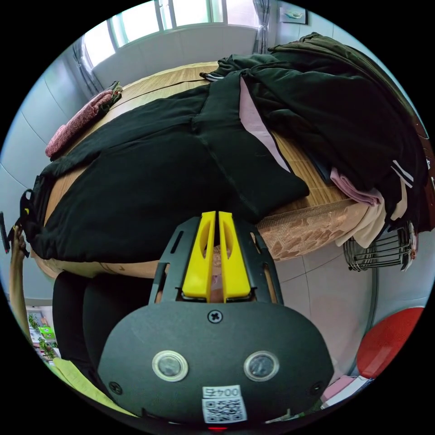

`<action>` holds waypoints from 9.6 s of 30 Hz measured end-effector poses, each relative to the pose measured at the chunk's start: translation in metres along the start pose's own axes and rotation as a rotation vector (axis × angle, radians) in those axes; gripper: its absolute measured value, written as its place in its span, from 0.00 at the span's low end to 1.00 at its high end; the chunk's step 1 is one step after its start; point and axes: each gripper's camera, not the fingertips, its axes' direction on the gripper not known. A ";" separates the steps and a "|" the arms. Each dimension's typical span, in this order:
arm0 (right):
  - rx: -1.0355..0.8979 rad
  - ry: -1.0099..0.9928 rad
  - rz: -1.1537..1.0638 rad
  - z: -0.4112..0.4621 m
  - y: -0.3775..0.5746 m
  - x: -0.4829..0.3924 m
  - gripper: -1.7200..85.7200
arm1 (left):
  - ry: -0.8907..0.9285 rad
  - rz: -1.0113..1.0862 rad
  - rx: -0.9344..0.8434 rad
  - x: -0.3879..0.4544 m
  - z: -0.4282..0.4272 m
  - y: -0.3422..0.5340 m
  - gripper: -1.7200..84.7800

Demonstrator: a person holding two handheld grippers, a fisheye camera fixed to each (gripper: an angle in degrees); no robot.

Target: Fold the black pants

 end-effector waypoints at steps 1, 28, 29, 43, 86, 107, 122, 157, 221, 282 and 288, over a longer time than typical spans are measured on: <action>0.004 -0.003 -0.001 -0.001 0.000 0.004 0.05 | 0.059 -0.027 0.154 -0.008 -0.034 -0.005 0.06; 0.168 -0.134 0.131 -0.046 -0.031 0.086 0.06 | 0.554 -0.877 0.258 -0.290 0.039 0.194 0.04; 0.136 -0.118 0.108 -0.039 -0.034 0.086 0.07 | 0.538 -0.884 0.275 -0.289 0.033 0.194 0.04; 0.146 -0.238 0.361 -0.013 -0.053 0.139 0.03 | 0.379 0.491 0.216 0.197 -0.049 0.072 0.04; -0.115 -0.002 -0.551 0.118 -0.509 -0.194 0.15 | 0.662 0.260 -0.183 0.158 0.191 -0.005 0.02; -0.295 -0.063 -0.782 0.139 -0.572 -0.253 0.19 | 0.325 1.041 -0.215 0.334 0.332 -0.292 0.20; -0.231 0.151 -0.926 0.108 -0.508 -0.278 0.05 | 0.436 0.758 -0.074 0.270 0.308 -0.260 0.09; 0.267 -0.693 0.516 -0.020 -0.001 0.133 0.15 | 0.042 0.399 0.381 0.052 -0.173 0.092 0.07; 0.197 -0.221 0.291 -0.045 0.034 0.186 0.13 | 0.277 1.194 0.099 0.186 -0.146 -0.009 0.02; 0.433 -0.153 0.449 -0.044 0.092 0.100 0.06 | 0.411 0.651 0.049 0.323 -0.119 -0.023 0.02; 0.385 -0.022 0.435 -0.049 0.068 0.124 0.08 | 0.465 0.659 0.058 0.399 -0.126 -0.028 0.02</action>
